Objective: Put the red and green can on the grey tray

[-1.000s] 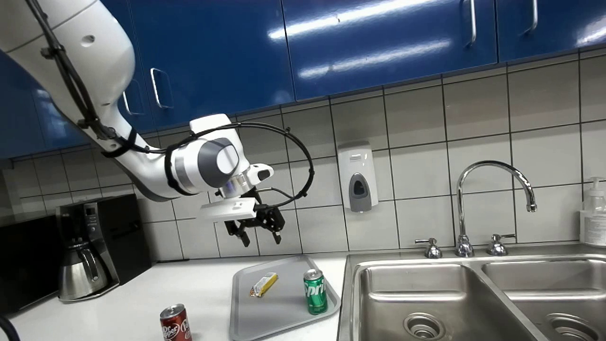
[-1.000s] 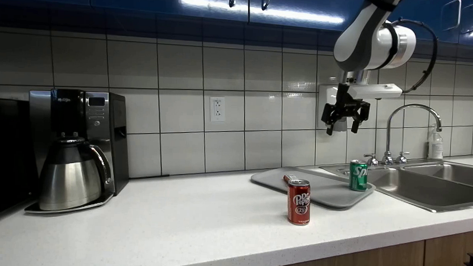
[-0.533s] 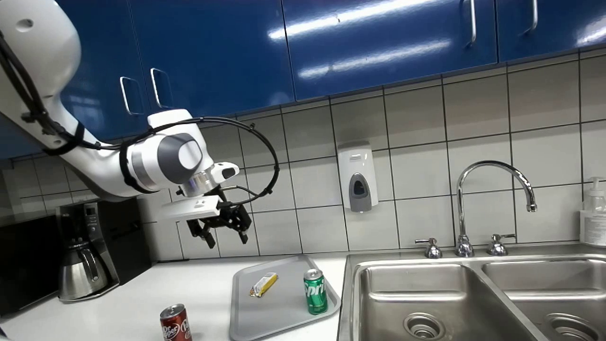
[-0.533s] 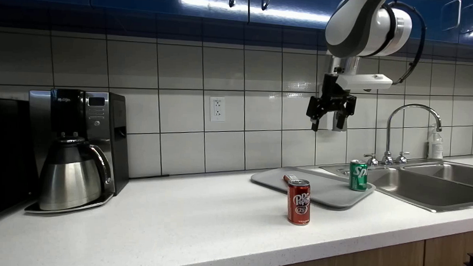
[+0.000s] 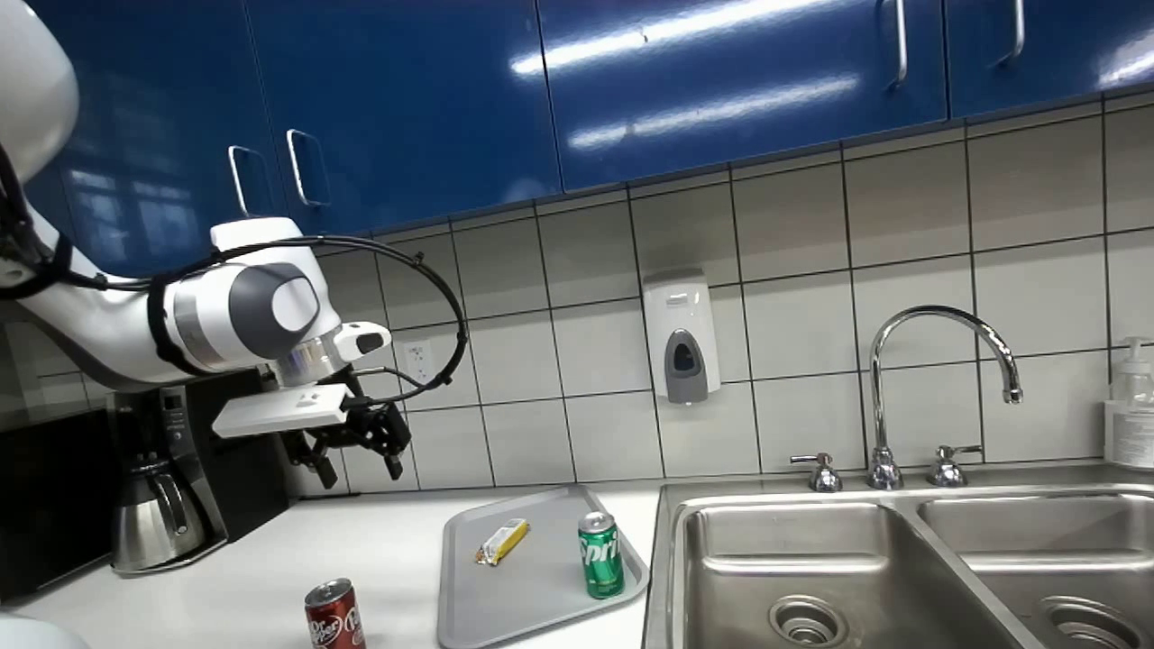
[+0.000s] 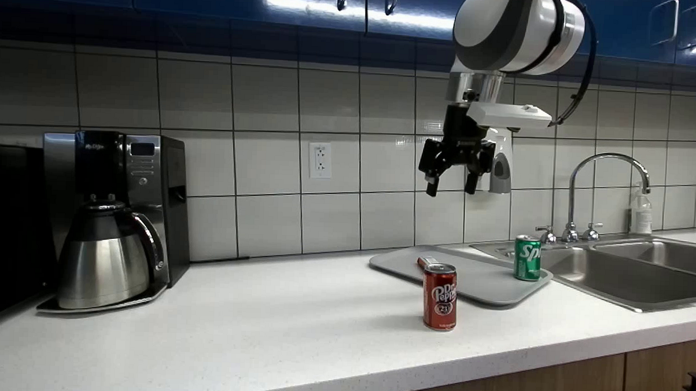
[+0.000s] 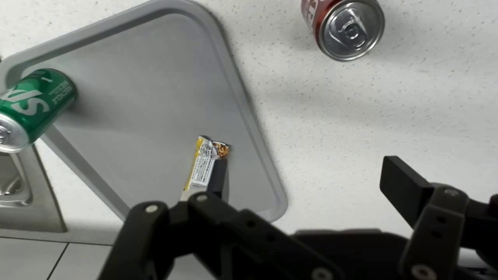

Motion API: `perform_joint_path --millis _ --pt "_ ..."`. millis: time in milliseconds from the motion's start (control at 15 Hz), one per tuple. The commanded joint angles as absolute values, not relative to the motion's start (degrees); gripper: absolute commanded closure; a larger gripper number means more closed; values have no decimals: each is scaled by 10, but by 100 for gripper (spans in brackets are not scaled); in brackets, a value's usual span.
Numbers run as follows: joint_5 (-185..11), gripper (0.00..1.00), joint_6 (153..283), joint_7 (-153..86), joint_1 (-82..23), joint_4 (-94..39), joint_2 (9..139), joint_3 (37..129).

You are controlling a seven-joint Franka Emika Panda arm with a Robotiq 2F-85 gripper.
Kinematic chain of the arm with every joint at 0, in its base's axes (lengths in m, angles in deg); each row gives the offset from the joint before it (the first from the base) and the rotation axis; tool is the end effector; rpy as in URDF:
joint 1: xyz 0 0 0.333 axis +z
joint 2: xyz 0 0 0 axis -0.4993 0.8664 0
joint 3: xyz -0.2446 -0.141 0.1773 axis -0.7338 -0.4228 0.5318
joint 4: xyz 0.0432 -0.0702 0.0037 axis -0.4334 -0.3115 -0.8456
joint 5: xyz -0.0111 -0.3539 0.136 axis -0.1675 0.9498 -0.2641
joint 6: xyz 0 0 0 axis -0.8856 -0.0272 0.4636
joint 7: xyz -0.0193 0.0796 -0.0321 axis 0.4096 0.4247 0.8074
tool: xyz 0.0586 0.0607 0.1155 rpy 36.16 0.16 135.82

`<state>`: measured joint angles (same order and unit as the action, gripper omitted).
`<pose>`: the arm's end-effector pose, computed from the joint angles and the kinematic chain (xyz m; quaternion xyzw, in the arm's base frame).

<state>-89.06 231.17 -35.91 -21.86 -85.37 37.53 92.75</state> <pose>0.4129 0.1013 0.3882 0.9818 0.1079 0.1563 0.0016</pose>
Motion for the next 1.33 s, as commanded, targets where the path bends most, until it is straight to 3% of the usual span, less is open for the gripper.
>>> perform_joint_path --millis 0,667,1267 --pt "-909 0 2293 -348 -198 -859 358 950" --pt "-886 0 2288 -267 -174 -853 386 1036" --pt "-877 0 2282 -243 -185 -869 404 1036"
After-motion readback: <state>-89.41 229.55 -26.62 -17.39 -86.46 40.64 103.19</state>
